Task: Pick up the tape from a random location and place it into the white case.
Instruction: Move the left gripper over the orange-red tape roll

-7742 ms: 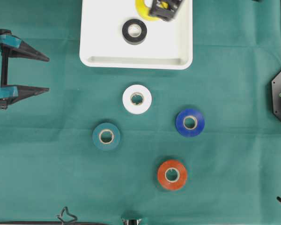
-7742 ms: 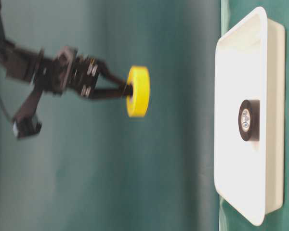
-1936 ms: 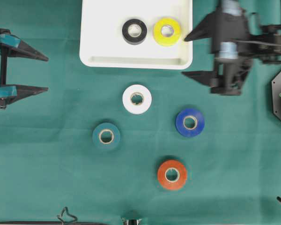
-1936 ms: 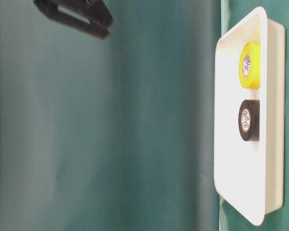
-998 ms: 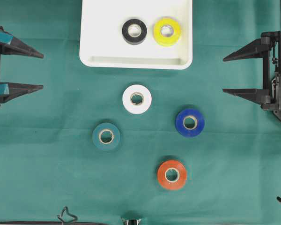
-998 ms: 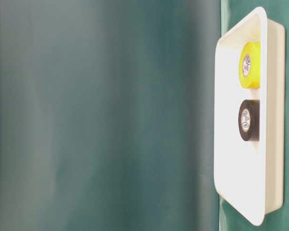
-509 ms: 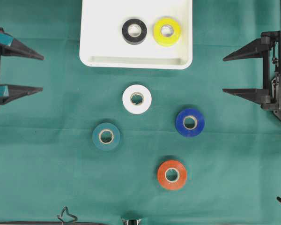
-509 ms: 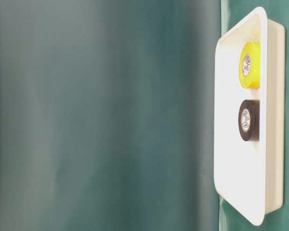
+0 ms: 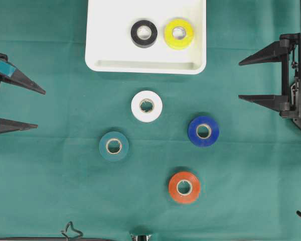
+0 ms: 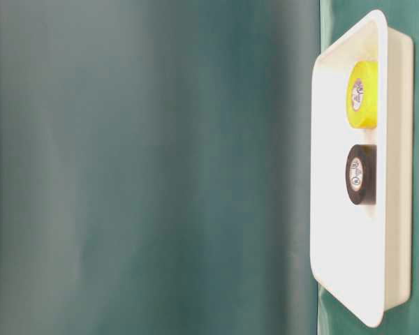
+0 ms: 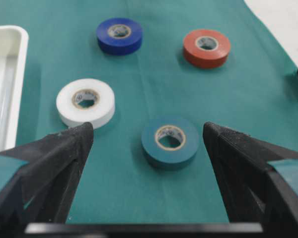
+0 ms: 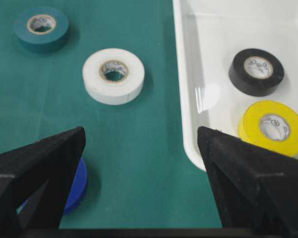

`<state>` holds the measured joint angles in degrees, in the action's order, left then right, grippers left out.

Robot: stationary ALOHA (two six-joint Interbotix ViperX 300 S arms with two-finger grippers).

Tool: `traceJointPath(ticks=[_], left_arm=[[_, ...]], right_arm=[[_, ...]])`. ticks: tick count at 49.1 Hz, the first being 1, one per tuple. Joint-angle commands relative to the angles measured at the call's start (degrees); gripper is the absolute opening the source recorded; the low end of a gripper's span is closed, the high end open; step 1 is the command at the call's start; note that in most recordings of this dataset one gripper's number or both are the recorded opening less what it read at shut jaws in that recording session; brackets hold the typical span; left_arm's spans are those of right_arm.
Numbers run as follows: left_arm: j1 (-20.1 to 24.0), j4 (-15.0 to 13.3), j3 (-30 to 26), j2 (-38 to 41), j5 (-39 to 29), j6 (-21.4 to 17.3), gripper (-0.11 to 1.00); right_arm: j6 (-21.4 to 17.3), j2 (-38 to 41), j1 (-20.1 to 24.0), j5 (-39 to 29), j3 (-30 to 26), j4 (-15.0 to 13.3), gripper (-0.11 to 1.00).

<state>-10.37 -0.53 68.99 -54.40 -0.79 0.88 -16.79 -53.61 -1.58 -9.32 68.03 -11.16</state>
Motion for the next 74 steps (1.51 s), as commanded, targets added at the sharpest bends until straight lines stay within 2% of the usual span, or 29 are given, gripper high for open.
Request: traceJointPath(ticks=[1,7,15,33,47,57,65,74], left_arm=[[-0.18,0.0,-1.67,0.97,2.11,-0.09,0.97],[-1.58,0.0,-2.81,3.16,7.03,-0.26,0.97],[-2.72,0.0,-7.38,11.34,10.99,-0.7,0.97],[-2.72,0.0,-28.13,34.89,10.2,-0.88,0.97],[-3.43,0.26,-47.99,49.83,1.14,-1.14,0.97],[-4.57,0.26,-60.64,58.01,-7.65,-3.6,0.97],[-4.57,0.26,-66.45,61.96,-11.43,-3.69,0.97],[-4.57,0.26,-68.91,63.46,-13.45,-3.25,0.97]], right_arm=[[-0.09,0.09,-0.09,0.53,-1.14,0.0,0.91],[-0.09,0.09,0.0,0.53,-1.32,0.09,0.91],[0.0,0.09,-0.09,0.18,-1.58,-0.09,0.91],[0.35,0.35,-0.09,0.09,-1.76,-0.18,0.91],[0.44,0.35,-0.09,0.09,-1.85,-0.7,0.91],[0.44,0.35,-0.09,0.18,-1.93,-1.05,0.91],[0.44,0.44,-0.09,0.09,-1.93,-1.14,0.91],[0.44,0.44,-0.09,0.09,-1.93,-1.14,0.91]])
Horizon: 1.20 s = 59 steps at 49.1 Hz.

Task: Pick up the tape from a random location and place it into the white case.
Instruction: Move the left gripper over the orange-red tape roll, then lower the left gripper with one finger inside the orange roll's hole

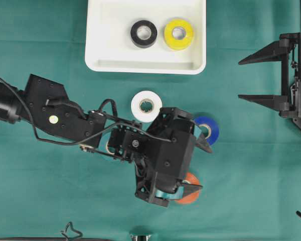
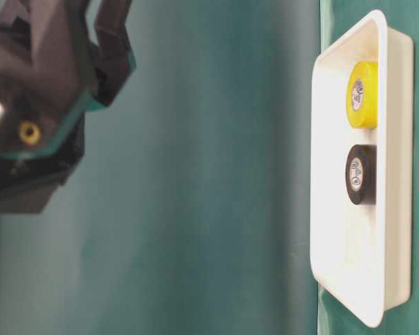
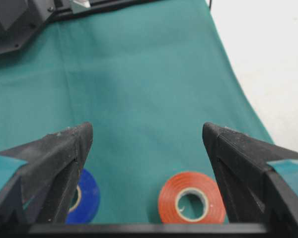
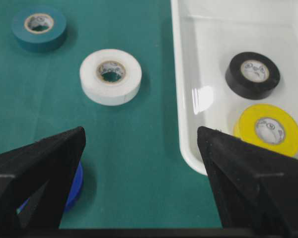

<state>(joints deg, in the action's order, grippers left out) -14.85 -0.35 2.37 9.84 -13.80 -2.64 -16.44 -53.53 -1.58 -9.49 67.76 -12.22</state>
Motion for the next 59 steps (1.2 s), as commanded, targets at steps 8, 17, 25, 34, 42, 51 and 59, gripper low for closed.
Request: traceJointPath(ticks=[8,17,25,34,42,51,59], left_arm=[[-0.35,-0.09,-5.63,0.62,-5.36,1.23,0.97],[-0.62,0.09,-14.06,4.39,-18.54,1.49,0.97],[-1.85,0.35,-24.61,9.05,-32.96,1.49,0.97],[-2.11,1.05,-33.66,13.1,-44.74,1.67,0.97],[-2.29,1.05,-39.11,15.38,-49.31,1.67,0.97],[-2.29,1.32,-39.38,16.26,-49.48,1.67,0.97],[-2.2,1.32,-38.5,16.35,-49.48,1.85,0.97]], right_arm=[[0.18,0.35,-0.09,0.18,-1.67,-0.09,0.91],[0.09,0.35,-0.09,-0.18,-1.67,-0.09,0.91],[0.09,0.35,-0.09,-0.26,-1.67,-0.09,0.91],[0.18,0.35,-0.09,-0.18,-1.76,-0.09,0.91],[0.18,0.35,-0.09,-0.18,-1.67,-0.09,0.91],[0.18,0.35,-0.09,-0.18,-1.67,-0.09,0.91],[0.18,0.35,0.0,-0.18,-1.67,-0.09,0.91]])
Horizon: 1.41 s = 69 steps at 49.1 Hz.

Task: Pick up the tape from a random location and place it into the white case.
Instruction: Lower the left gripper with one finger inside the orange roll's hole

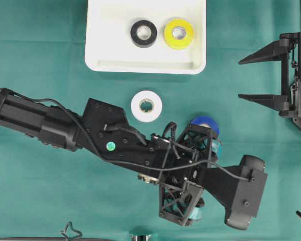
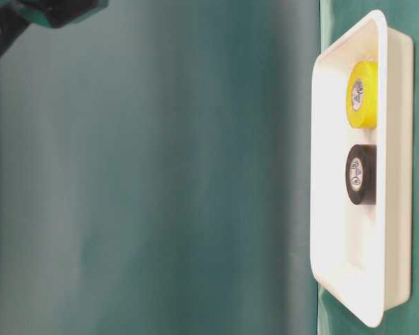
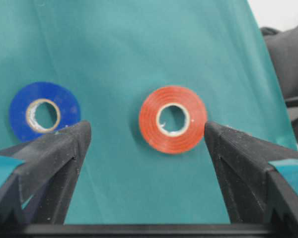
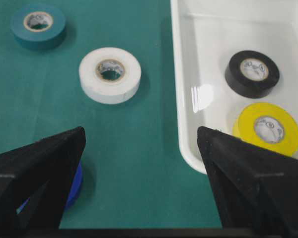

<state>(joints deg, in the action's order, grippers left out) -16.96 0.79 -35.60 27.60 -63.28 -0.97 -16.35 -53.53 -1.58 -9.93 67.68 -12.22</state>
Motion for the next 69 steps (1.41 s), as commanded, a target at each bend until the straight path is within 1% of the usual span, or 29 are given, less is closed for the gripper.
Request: traceJointPath(ticks=[1,51,56,59,69], left_arm=[[-0.18,0.18,-0.53,-1.41,0.0,0.18,0.97],[-0.09,0.18,0.7,-1.41,-0.35,0.44,0.97],[0.0,0.35,1.93,-1.32,0.53,0.44,0.97],[0.0,0.44,3.6,-1.32,1.85,0.44,0.97],[0.0,0.44,9.84,-1.32,8.17,0.53,0.97]], right_arm=[[0.09,0.35,-0.09,0.26,-1.58,-0.09,0.91],[0.09,0.35,-0.09,0.26,-1.58,-0.09,0.91],[0.09,0.35,-0.09,0.26,-1.58,0.0,0.91],[0.09,0.35,-0.09,0.18,-1.58,0.0,0.91],[0.09,0.44,-0.09,0.26,-1.58,-0.09,0.91]])
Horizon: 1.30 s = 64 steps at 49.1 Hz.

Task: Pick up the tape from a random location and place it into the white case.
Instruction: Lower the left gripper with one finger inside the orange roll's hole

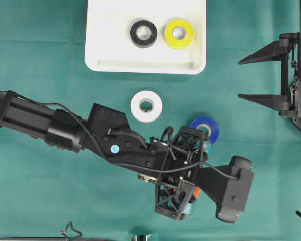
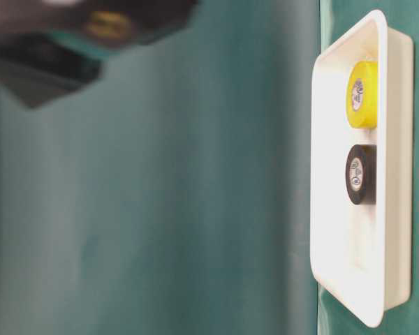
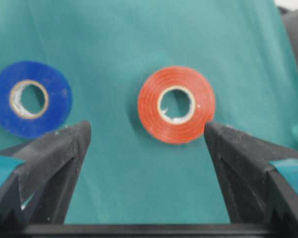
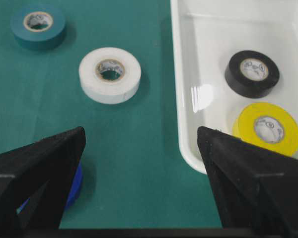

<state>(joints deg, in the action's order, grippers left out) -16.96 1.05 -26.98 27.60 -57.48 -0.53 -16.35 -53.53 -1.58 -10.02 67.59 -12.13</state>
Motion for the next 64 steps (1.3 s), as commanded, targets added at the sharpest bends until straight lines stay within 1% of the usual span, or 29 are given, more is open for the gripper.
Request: traceJointPath(ticks=[1,9,14,24,45,64], left_arm=[[0.0,0.18,1.93,-1.23,3.08,0.09,0.97],[-0.09,0.18,6.5,-0.09,7.65,0.09,0.97],[-0.18,0.18,7.56,1.41,9.32,0.09,0.97],[0.0,0.7,6.94,4.66,11.16,0.0,0.97],[0.35,0.79,5.01,8.0,13.27,-0.18,0.97],[1.41,0.79,5.71,9.67,13.8,-0.26,0.97]], right_arm=[[0.09,0.35,-0.09,0.35,-1.49,-0.18,0.91],[0.09,0.7,-0.09,0.35,-1.49,-0.18,0.91],[0.09,1.05,-0.09,0.35,-1.41,-0.18,0.91],[0.09,2.02,-0.09,0.35,-1.14,-0.09,0.91],[0.0,2.64,-0.09,0.44,-1.05,-0.09,0.9],[0.0,2.72,-0.09,0.35,-1.05,-0.18,0.9]])
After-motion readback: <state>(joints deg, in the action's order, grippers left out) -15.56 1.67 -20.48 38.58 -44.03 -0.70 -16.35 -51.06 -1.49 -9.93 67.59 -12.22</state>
